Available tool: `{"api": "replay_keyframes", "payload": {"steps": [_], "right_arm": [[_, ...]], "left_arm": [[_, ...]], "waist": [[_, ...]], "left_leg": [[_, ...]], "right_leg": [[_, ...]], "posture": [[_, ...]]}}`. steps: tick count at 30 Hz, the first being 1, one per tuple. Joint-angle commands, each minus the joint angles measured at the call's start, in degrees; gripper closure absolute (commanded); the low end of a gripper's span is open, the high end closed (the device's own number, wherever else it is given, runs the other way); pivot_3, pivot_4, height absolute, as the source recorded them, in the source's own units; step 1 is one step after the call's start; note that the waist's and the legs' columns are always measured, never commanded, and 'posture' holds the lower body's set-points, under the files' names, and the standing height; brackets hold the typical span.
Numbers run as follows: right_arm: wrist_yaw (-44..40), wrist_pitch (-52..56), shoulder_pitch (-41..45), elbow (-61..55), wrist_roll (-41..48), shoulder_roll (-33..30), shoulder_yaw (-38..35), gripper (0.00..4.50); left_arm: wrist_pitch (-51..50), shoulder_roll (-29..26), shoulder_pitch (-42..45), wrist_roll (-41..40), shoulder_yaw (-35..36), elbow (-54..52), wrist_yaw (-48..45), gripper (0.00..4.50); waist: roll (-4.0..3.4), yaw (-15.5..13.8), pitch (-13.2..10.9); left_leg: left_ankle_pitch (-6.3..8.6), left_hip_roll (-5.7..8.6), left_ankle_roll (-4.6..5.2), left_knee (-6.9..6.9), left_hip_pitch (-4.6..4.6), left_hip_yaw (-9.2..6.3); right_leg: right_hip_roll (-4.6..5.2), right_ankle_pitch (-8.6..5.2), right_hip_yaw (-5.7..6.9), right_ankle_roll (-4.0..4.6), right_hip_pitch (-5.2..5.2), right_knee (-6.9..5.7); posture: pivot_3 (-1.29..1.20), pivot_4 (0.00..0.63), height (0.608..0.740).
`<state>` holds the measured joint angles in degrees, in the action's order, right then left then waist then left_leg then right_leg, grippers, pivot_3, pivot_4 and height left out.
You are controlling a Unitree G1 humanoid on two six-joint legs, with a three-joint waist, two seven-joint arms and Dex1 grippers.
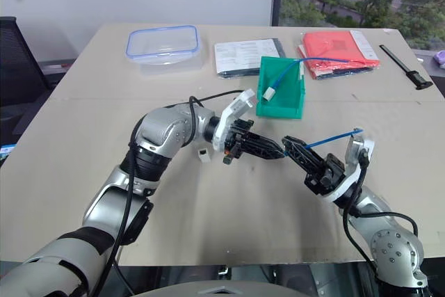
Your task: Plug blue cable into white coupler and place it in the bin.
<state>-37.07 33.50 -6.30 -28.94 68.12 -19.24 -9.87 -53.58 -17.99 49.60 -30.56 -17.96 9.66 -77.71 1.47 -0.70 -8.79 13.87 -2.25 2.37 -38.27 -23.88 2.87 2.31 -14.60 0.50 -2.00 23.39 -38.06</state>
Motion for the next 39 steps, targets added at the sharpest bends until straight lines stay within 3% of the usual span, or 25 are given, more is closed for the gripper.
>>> {"api": "replay_keyframes", "payload": {"steps": [1, 2, 6, 14, 16, 20, 23, 25, 33, 39], "right_arm": [[0.73, -0.61, 1.27, -2.41, 2.0, 0.54, -0.36, 4.5], [1.08, -0.82, 1.65, -1.98, 2.39, 0.64, -0.9, 4.5], [1.1, -1.67, 2.2, -0.34, 2.07, 0.1, -2.69, 4.5], [2.23, -5.31, 4.06, 4.0, -2.85, 1.3, -4.05, 4.5], [2.0, -6.59, 4.76, 5.61, -5.65, 1.65, -3.52, 4.5], [0.91, -7.33, 6.41, 8.11, -8.76, 2.43, -1.92, 4.5], [-0.57, -6.9, 7.29, 9.56, -9.92, 2.56, -0.52, 4.5], [-1.22, -6.6, 7.83, 10.26, -10.13, 2.59, -0.15, 4.5], [-3.34, -5.46, 10.0, 12.78, -11.35, 2.04, 0.54, 4.5], [-3.42, -5.05, 10.06, 12.73, -11.82, 1.96, 0.09, 4.5]], "left_arm": [[1.46, 0.4, 1.0, -0.85, 1.93, -1.37, 1.19, 1.88], [1.04, 0.07, 0.87, -1.36, 2.35, -2.45, 1.51, 1.59], [0.48, -4.89, -1.02, -2.18, 3.18, -12.79, 2.52, 1.59], [-5.94, -16.55, -10.67, -6.28, 18.27, -34.43, 16.76, 1.59], [-6.89, -15.58, -14.31, -6.12, 22.21, -38.55, 24.11, 1.59], [-6.32, -7.97, -22.92, -4.54, 28.9, -47.42, 40.12, 1.59], [-0.27, -5.19, -30.99, 3.4, 30.02, -53.01, 50.73, 0.34], [1.77, -2.39, -34.89, 6.02, 31.15, -55.13, 56.57, 0.11], [18.9, -1.94, -57.89, 22.01, 15.48, -57.84, 64.29, 0.11], [25.6, 1.87, -63.23, 23.96, 12.14, -50.54, 65.64, 0.11]], "waist": [[0.0, 0.0, 0.0], [0.0, 0.0, 0.0], [-0.02, 0.26, -0.01], [-0.15, 0.71, 0.01], [-0.15, 0.69, 0.01], [-0.15, 0.15, 0.01], [-0.15, 0.12, 0.01], [-0.15, -0.01, 0.02], [-0.22, -0.26, 0.07], [-0.28, -0.07, 0.11]], "left_leg": [[0.0, 0.0, 0.0, 0.0, 0.0, 0.0], [0.0, 0.0, 0.0, 0.0, 0.0, 0.0], [0.0, -0.02, 0.0, 0.01, 0.0, 0.01], [0.0, -0.16, -0.01, 0.07, 0.06, -0.05], [0.0, -0.18, -0.01, 0.08, 0.07, -0.07], [0.0, -0.08, -0.01, 0.04, 0.04, -0.04], [0.0, 0.0, -0.01, 0.03, 0.06, 0.0], [0.0, 0.0, -0.01, 0.04, 0.08, 0.0], [0.0, 0.01, -0.01, 0.09, 0.12, 0.02], [0.0, -0.02, -0.01, 0.06, 0.15, 0.03]], "right_leg": [[0.0, 0.0, 0.0, 0.0, 0.0, 0.0], [0.0, 0.0, 0.0, 0.0, 0.0, 0.0], [0.0, 0.0, -0.03, 0.0, 0.01, 0.0], [0.0, 0.0, -0.17, 0.0, 0.0, -0.01], [0.01, 0.0, -0.15, 0.0, -0.02, -0.03], [0.18, 0.0, -0.14, -0.01, -0.05, 0.0], [0.28, 0.02, -0.19, -0.01, -0.08, 0.0], [0.28, 0.03, -0.2, -0.01, -0.08, -0.02], [0.42, 0.02, -0.17, 0.04, -0.12, 0.04], [0.69, -0.01, -0.14, 0.36, -0.14, 0.07]], "posture": [[0.0, 0.15, 0.737], [0.0, 0.15, 0.737], [0.0, 0.15, 0.737], [0.0, 0.15, 0.737], [0.0, 0.15, 0.737], [0.0, 0.15, 0.737], [0.0, 0.15, 0.737], [0.0, 0.15, 0.737], [0.0, 0.15, 0.737], [0.0, 0.15, 0.737]]}}
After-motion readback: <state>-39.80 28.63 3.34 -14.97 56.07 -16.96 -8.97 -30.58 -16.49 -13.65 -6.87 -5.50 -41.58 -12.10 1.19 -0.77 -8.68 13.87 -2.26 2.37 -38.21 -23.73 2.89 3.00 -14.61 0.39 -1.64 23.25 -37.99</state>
